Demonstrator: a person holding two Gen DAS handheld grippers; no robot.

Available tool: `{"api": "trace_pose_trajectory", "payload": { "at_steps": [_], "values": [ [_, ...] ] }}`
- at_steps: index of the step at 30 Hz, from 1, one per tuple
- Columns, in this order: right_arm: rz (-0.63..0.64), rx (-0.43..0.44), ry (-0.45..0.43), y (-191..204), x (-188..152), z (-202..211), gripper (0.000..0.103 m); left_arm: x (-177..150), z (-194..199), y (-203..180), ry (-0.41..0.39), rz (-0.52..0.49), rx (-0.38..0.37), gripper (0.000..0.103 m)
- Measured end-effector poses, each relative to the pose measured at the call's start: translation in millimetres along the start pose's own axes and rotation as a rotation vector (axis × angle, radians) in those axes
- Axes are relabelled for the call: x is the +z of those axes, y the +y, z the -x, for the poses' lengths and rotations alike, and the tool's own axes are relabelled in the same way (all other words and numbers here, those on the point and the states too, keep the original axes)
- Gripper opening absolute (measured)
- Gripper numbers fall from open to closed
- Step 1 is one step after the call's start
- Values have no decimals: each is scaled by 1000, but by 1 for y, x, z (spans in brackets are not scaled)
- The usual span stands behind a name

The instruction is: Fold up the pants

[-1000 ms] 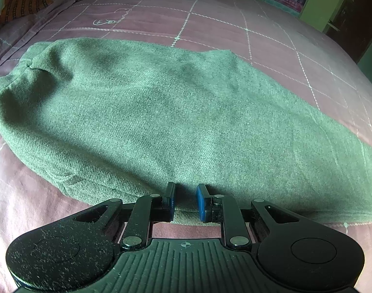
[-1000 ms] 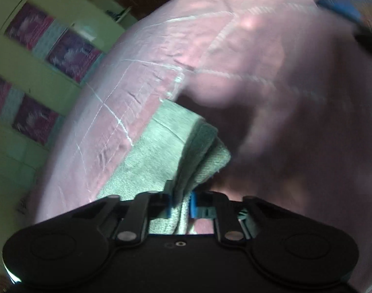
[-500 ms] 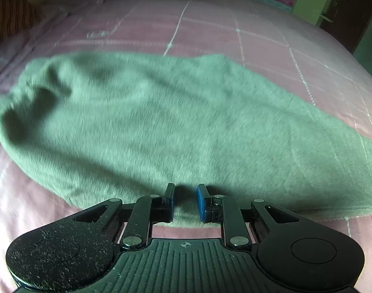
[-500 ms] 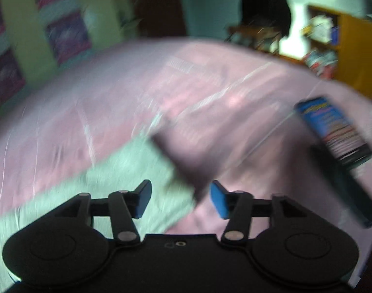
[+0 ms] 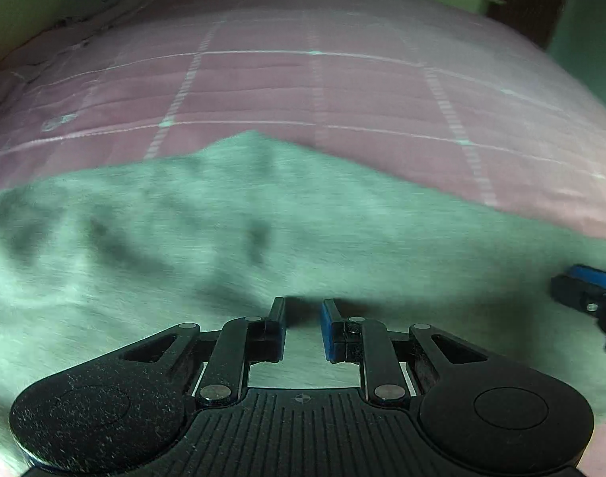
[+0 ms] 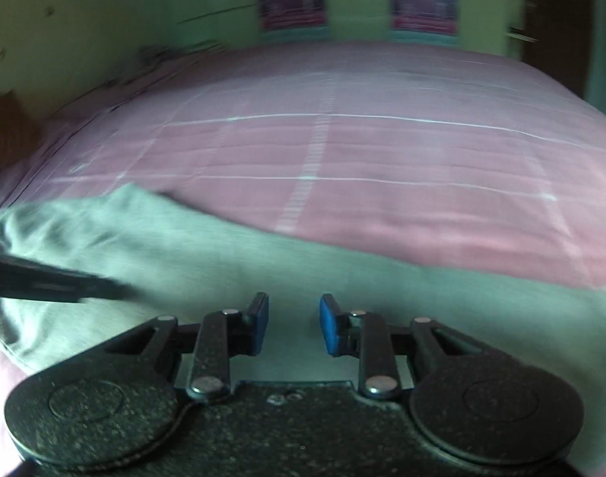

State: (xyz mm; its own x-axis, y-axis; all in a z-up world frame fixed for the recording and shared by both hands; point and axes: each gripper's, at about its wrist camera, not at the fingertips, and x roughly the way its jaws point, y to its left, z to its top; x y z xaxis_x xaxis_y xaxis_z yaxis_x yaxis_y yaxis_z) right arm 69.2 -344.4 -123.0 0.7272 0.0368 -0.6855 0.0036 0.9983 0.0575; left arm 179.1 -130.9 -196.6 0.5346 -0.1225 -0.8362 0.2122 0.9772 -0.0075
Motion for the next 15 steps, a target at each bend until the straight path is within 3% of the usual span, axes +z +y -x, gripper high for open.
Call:
{"api": "trace_pose_trajectory", "payload": {
  "at_steps": [4, 9, 11, 15],
  "values": [
    [91, -98, 90, 1, 0, -36, 25, 0, -1, 55, -22, 30, 121, 19],
    [15, -205, 69, -54, -6, -29, 18, -3, 9, 115, -12, 133, 142, 19],
    [-25, -231, 67, -65, -1, -24, 19, 2, 15, 113, -15, 176, 105, 19],
    [4, -152, 25, -41, 13, -25, 23, 25, 8, 61, -27, 70, 23, 19]
  ]
}}
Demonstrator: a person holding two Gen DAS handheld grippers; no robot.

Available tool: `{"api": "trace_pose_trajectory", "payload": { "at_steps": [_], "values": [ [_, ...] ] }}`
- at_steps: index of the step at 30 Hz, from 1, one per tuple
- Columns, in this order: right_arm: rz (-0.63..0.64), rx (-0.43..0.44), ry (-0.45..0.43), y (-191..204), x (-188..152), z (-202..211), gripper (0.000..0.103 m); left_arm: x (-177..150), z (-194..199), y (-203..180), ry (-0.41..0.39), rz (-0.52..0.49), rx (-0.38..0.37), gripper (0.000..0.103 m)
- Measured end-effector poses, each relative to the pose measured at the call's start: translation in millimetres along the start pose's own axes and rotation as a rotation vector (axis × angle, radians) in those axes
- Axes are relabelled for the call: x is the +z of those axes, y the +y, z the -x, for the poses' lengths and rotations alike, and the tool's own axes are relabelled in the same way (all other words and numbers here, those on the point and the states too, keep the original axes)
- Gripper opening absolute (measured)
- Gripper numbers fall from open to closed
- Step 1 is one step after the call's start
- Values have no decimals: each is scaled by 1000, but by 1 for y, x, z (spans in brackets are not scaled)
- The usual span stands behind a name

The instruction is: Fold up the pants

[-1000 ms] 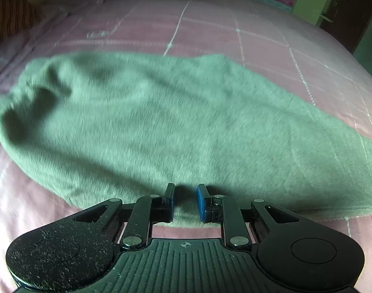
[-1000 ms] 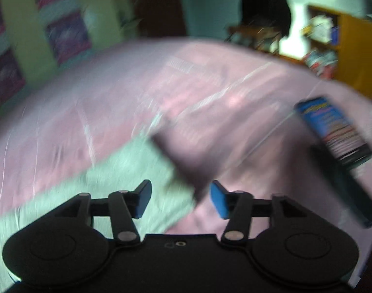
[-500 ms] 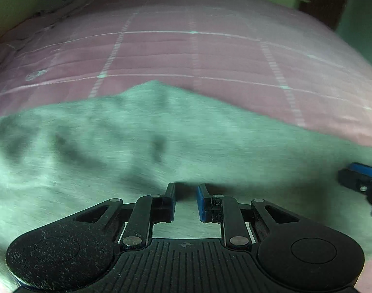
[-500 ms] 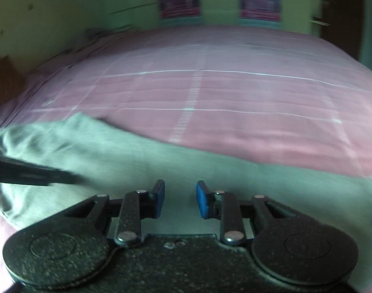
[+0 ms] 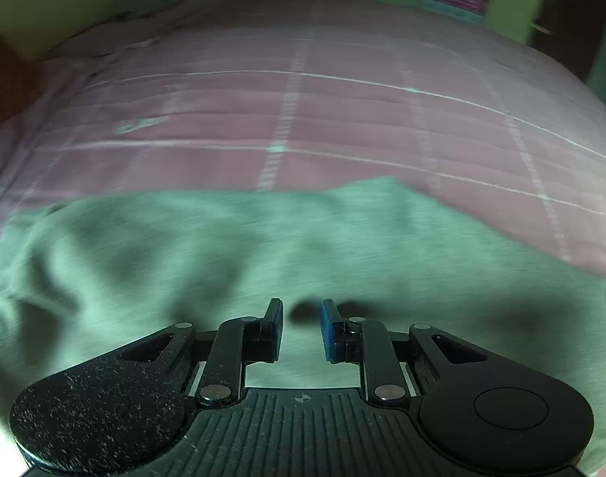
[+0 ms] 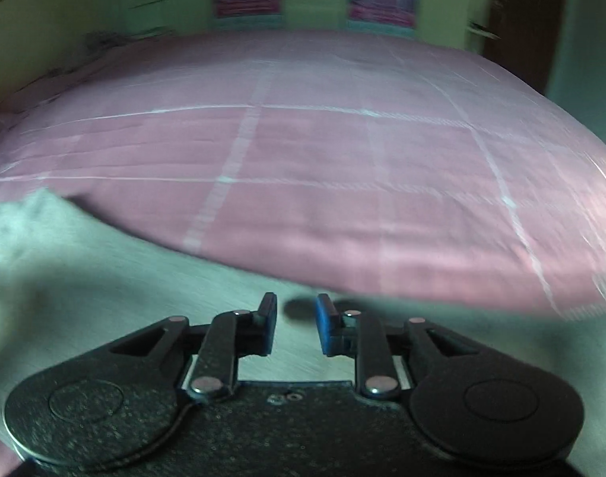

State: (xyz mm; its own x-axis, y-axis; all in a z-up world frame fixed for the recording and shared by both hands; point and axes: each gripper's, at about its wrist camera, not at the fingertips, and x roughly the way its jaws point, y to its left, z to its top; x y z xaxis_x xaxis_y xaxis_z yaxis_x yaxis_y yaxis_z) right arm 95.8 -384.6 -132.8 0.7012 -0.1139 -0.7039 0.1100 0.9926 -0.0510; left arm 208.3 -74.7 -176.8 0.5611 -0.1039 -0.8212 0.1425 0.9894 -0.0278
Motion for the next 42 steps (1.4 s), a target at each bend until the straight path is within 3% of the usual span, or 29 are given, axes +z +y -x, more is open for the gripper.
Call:
{"api": "trace_pose_trajectory", "payload": {
  "at_steps": [2, 5, 9, 13, 16, 19, 21, 26, 39, 42],
  "values": [
    [32, 58, 2, 23, 11, -9, 22, 9, -14, -21, 34, 5, -39, 19],
    [76, 70, 42, 50, 18, -26, 24, 14, -42, -33, 55, 10, -3, 19],
    [65, 52, 76, 43, 11, -41, 25, 22, -49, -28, 68, 25, -8, 19],
    [83, 43, 77, 41, 9, -32, 26, 1, -31, -31, 41, -9, 8, 19],
    [130, 79, 11, 52, -8, -8, 25, -27, -9, -34, 6, -56, 20, 19],
    [160, 109, 40, 60, -43, 2, 26, -48, 8, -36, -11, -60, 30, 20],
    [168, 93, 10, 61, -59, 11, 26, -61, 17, -37, -8, -46, 34, 20],
    [140, 109, 34, 58, -68, 27, 26, -85, 31, -41, -11, -67, 44, 20],
    [138, 124, 54, 34, -85, 56, 26, -103, 52, -45, -7, -70, 48, 20],
    [84, 113, -18, 17, -80, 75, 29, -101, 58, -58, -19, -51, 9, 20]
  ]
}}
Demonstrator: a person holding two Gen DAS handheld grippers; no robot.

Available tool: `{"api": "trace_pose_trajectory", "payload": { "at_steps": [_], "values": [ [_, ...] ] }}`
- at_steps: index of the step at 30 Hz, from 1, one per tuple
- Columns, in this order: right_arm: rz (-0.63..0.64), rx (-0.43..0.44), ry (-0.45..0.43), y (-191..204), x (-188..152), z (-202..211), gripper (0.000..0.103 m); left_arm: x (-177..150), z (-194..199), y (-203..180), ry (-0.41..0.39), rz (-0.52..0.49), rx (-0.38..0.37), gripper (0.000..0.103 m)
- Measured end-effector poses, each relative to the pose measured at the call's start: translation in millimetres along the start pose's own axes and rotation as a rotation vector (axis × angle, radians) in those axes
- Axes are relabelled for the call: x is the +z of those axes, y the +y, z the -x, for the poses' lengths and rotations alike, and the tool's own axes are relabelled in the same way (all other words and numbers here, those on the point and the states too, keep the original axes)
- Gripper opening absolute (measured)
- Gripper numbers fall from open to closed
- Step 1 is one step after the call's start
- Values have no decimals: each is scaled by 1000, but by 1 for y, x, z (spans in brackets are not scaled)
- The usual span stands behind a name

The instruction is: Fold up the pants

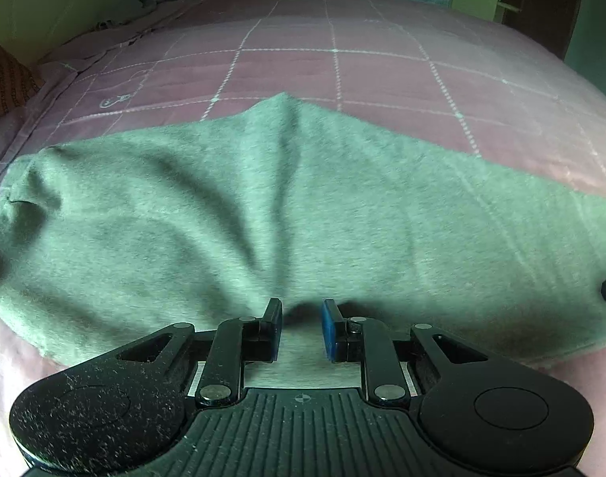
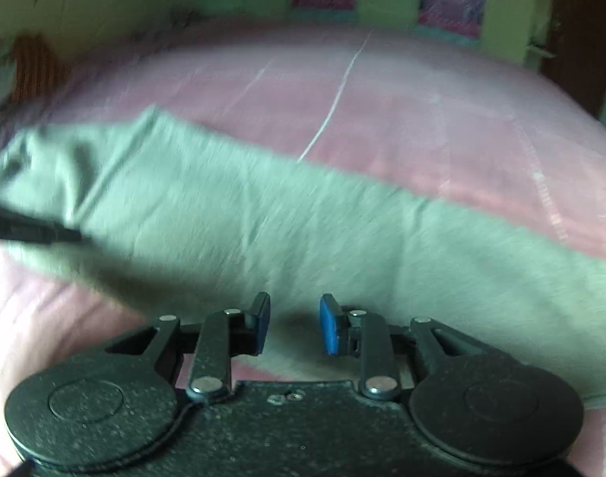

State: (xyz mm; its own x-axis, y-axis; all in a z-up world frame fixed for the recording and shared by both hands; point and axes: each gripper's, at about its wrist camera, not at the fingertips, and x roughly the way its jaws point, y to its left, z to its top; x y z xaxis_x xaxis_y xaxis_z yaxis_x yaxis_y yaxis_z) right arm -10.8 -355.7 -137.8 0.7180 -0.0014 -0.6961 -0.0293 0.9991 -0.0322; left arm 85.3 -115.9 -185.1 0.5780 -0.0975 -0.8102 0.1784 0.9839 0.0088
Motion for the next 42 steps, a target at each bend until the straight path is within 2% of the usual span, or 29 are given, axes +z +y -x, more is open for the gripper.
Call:
{"api": "trace_pose_trajectory", "payload": {
  "at_steps": [2, 6, 8, 10, 12, 16, 20, 23, 24, 25, 29, 33, 34, 35, 37, 39, 42],
  "values": [
    [-23, -40, -27, -15, 5, 7, 29, 2, 1, -17, -8, -22, -23, 20],
    [-66, -126, -13, -47, 4, 6, 29, -1, -1, -57, -4, -80, -75, 20],
    [-84, -143, 17, -58, -6, 2, 29, -9, -7, -71, -7, -115, -52, 21],
    [-21, -164, 81, -61, -22, -9, 29, -20, -8, -77, -42, -172, -27, 22],
    [30, -174, 67, -65, -37, -7, 28, -28, -4, -75, -65, -209, -22, 23],
    [-51, -177, 66, -87, -40, 3, 28, -22, 1, -65, -41, -172, -32, 27],
    [-102, -203, 21, -98, -28, 13, 30, -7, 6, -80, -37, -135, -68, 27],
    [-115, -256, 13, -110, -28, 13, 32, -2, 7, -103, -40, -153, -104, 28],
    [-124, -270, 39, -116, -31, 9, 32, -4, 3, -110, -17, -168, -115, 28],
    [-133, -260, 64, -123, -37, 5, 32, -9, -3, -116, 5, -183, -109, 28],
    [-115, -244, 66, -131, -44, 15, 32, -16, -1, -117, -23, -216, -94, 29],
    [-190, -295, -8, -151, -43, 35, 36, -8, 3, -122, -6, -202, -106, 30],
    [-209, -318, 0, -159, -46, 35, 37, -7, 2, -126, -1, -210, -109, 30],
    [-226, -318, 27, -166, -52, 31, 38, -8, 0, -129, 5, -223, -100, 30],
    [-229, -290, 23, -173, -60, 32, 37, -8, -3, -132, 5, -229, -92, 30],
    [-240, -302, 29, -175, -56, 38, 36, -7, 0, -132, 9, -214, -93, 30],
    [-293, -297, -19, -182, -53, 57, 38, -1, 2, -141, 3, -211, -117, 30]
  ]
}}
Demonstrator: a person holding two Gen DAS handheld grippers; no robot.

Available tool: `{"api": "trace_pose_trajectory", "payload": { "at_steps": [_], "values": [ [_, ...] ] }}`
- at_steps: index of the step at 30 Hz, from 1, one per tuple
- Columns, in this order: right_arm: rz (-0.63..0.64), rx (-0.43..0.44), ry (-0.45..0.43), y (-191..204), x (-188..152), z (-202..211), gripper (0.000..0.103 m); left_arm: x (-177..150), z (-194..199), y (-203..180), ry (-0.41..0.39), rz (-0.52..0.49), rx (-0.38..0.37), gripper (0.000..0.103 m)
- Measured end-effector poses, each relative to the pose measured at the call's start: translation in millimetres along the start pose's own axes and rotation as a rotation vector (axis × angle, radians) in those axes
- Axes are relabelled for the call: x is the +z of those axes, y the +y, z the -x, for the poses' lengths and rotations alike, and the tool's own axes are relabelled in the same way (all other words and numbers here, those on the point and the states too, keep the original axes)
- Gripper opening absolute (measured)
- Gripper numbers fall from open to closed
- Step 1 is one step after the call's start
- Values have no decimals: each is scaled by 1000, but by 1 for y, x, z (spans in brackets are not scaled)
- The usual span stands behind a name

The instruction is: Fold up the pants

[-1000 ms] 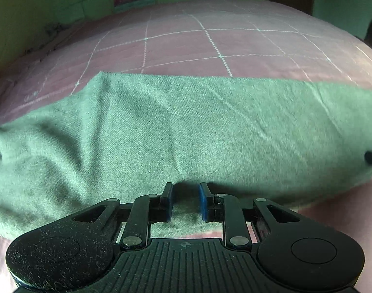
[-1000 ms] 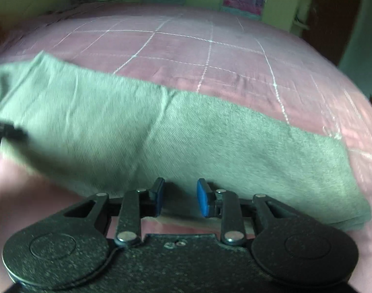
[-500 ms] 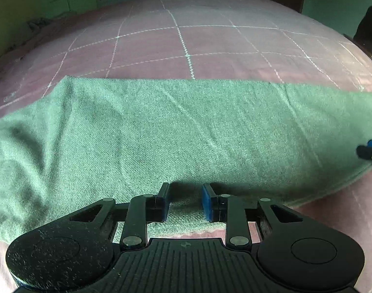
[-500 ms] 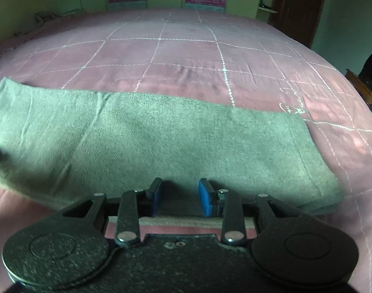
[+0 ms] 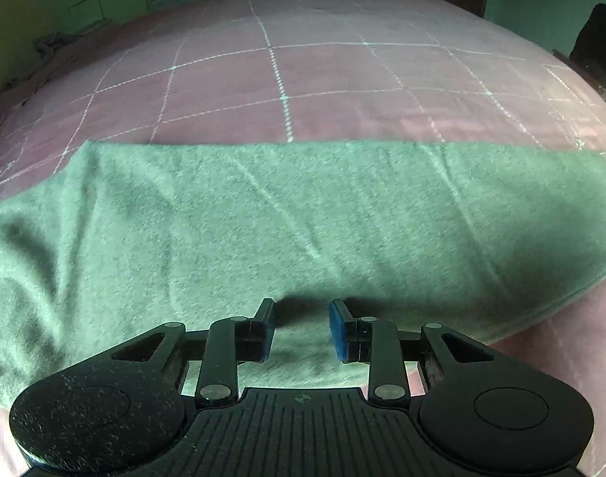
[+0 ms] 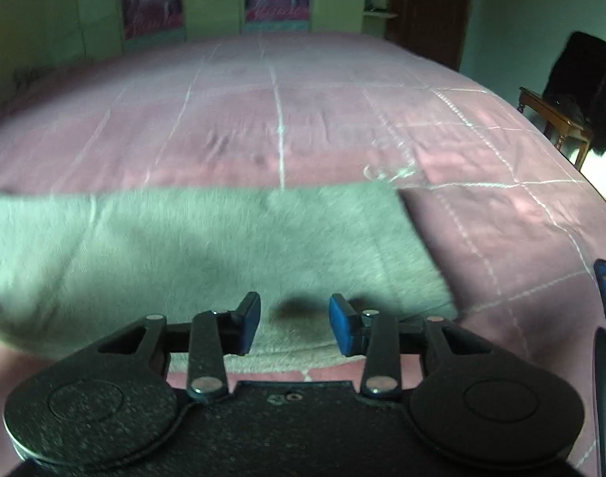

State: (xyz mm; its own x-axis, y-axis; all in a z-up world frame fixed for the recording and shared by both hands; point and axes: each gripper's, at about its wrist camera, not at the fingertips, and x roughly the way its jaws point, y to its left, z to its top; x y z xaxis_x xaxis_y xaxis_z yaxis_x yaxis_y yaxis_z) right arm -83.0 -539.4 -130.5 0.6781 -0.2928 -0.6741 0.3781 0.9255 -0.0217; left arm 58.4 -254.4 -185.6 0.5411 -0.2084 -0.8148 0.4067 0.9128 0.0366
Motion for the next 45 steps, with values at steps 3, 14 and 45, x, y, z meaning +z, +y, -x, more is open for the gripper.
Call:
{"api": "trace_pose_trajectory", "payload": {
  "at_steps": [3, 14, 45],
  "values": [
    [15, 3, 36, -3, -5, 3, 37, 8, -5, -15, 0, 7, -22, 30],
    [-50, -5, 44, -19, -6, 15, 40, 7, -12, -23, 19, 36, -32, 34],
    [-682, 114, 16, -75, -18, -24, 12, 1, -15, -39, -3, -58, 17, 36]
  ]
}}
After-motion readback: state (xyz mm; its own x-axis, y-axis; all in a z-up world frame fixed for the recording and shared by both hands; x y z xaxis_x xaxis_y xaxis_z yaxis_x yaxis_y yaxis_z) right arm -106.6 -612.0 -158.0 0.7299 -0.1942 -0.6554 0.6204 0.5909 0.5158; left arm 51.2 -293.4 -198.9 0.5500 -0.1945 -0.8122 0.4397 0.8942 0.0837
